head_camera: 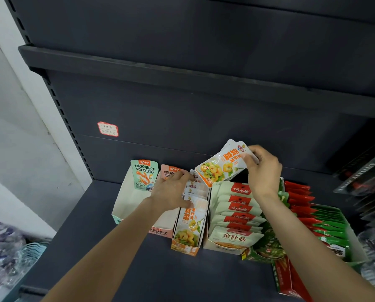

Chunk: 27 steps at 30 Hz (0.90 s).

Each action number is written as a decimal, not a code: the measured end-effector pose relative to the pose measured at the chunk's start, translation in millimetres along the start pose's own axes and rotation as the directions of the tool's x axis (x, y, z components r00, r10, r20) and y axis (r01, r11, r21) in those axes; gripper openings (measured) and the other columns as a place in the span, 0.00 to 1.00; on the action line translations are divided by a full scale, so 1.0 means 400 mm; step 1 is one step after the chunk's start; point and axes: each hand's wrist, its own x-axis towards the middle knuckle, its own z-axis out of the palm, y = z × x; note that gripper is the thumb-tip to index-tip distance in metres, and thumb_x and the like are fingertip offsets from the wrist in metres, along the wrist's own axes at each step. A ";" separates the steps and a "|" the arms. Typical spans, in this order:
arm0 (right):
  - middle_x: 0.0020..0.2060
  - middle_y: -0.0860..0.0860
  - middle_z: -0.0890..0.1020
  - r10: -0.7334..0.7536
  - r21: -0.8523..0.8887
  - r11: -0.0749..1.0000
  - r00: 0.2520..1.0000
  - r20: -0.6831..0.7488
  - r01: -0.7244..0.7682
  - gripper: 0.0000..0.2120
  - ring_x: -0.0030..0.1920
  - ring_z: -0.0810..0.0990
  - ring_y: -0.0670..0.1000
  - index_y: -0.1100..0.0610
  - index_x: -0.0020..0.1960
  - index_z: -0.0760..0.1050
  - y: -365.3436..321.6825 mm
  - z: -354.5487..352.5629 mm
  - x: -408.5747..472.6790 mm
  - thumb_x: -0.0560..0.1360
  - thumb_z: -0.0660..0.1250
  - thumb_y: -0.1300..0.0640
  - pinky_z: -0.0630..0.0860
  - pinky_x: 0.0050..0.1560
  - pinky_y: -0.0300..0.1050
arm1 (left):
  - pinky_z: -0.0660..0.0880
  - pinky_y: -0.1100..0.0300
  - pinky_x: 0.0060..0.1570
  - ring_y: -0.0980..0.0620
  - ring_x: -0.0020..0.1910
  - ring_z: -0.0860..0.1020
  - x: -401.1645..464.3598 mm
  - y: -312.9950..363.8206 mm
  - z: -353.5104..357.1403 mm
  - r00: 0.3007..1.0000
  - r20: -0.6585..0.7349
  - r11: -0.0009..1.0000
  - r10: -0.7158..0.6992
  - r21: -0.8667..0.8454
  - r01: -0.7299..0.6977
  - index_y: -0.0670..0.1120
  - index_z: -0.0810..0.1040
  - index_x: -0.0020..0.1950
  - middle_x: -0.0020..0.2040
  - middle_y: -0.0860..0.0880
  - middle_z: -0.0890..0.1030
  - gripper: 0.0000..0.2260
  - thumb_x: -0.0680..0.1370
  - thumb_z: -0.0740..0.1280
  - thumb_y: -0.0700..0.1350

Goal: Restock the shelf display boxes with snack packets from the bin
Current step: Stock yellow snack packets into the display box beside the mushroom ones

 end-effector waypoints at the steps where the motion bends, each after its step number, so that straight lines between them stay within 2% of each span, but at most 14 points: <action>1: 0.44 0.51 0.82 0.002 0.001 1.000 1.000 0.007 -0.002 0.05 0.45 0.80 0.48 0.59 0.51 0.79 0.002 0.002 0.000 0.77 0.65 0.61 0.74 0.44 0.41 | 0.60 0.46 0.67 0.50 0.70 0.63 0.001 0.002 0.001 1.000 -0.010 1.000 -0.002 0.022 0.002 0.54 0.59 0.71 0.71 0.52 0.63 0.34 0.70 0.71 0.59; 4: 0.44 0.50 0.82 0.000 0.003 1.000 1.000 0.031 0.000 0.04 0.45 0.80 0.48 0.58 0.50 0.78 0.003 0.008 -0.003 0.77 0.66 0.61 0.74 0.41 0.35 | 0.63 0.49 0.64 0.50 0.68 0.64 0.004 0.004 0.009 0.997 -0.062 0.990 0.035 0.139 -0.026 0.54 0.65 0.68 0.68 0.50 0.63 0.30 0.70 0.69 0.61; 6: 0.44 0.50 0.82 -0.004 0.006 1.000 0.999 0.048 0.003 0.04 0.45 0.80 0.48 0.58 0.50 0.79 0.001 0.011 -0.006 0.77 0.65 0.61 0.71 0.39 0.31 | 0.62 0.50 0.64 0.50 0.67 0.65 0.002 0.002 0.018 0.993 -0.100 0.986 0.065 0.159 -0.048 0.53 0.67 0.66 0.67 0.50 0.63 0.28 0.70 0.69 0.61; 10: 0.43 0.49 0.82 -0.006 0.015 1.000 0.998 0.056 0.005 0.04 0.46 0.80 0.48 0.58 0.50 0.79 0.003 0.015 -0.008 0.77 0.65 0.61 0.70 0.40 0.30 | 0.59 0.51 0.67 0.51 0.69 0.63 -0.006 -0.001 0.026 0.991 -0.121 0.996 0.055 0.074 -0.047 0.53 0.61 0.71 0.70 0.51 0.61 0.34 0.70 0.71 0.60; 15: 0.42 0.48 0.81 0.001 0.034 0.999 0.998 0.059 -0.003 0.04 0.47 0.81 0.49 0.58 0.50 0.78 0.002 0.016 -0.007 0.77 0.66 0.61 0.77 0.47 0.44 | 0.59 0.49 0.67 0.50 0.70 0.62 -0.005 0.001 0.010 0.993 -0.101 0.992 0.058 0.120 -0.046 0.55 0.60 0.72 0.70 0.51 0.62 0.34 0.71 0.69 0.61; 17: 0.43 0.48 0.81 0.000 0.037 0.999 0.998 0.059 -0.003 0.04 0.47 0.81 0.48 0.58 0.50 0.78 0.002 0.017 -0.007 0.77 0.66 0.61 0.77 0.46 0.43 | 0.60 0.49 0.66 0.49 0.69 0.63 0.000 0.003 0.006 0.994 -0.091 0.987 0.061 0.153 -0.046 0.54 0.60 0.72 0.70 0.50 0.62 0.34 0.71 0.69 0.61; 21: 0.43 0.49 0.82 -0.003 0.044 0.999 0.998 0.057 0.000 0.04 0.45 0.80 0.47 0.58 0.49 0.79 0.004 0.016 -0.009 0.77 0.65 0.61 0.71 0.40 0.31 | 0.64 0.49 0.64 0.48 0.68 0.64 0.009 0.012 0.004 0.996 -0.079 0.982 0.049 0.186 -0.034 0.50 0.59 0.72 0.69 0.48 0.62 0.37 0.70 0.70 0.61; 24: 0.43 0.49 0.82 0.005 0.053 0.999 0.998 0.055 -0.008 0.04 0.45 0.80 0.47 0.58 0.49 0.79 0.006 0.017 -0.009 0.77 0.66 0.60 0.70 0.40 0.30 | 0.64 0.49 0.64 0.47 0.67 0.64 0.014 0.019 0.002 0.998 -0.045 0.992 0.031 0.128 -0.025 0.48 0.61 0.70 0.68 0.47 0.62 0.35 0.69 0.72 0.58; 27: 0.43 0.49 0.82 -0.003 0.061 0.998 0.999 0.054 -0.001 0.04 0.46 0.80 0.47 0.58 0.49 0.79 0.003 0.019 -0.012 0.77 0.65 0.60 0.72 0.41 0.33 | 0.63 0.50 0.64 0.48 0.66 0.63 0.009 0.024 -0.003 0.997 -0.065 0.993 0.035 0.111 -0.027 0.49 0.68 0.64 0.66 0.48 0.62 0.27 0.69 0.72 0.57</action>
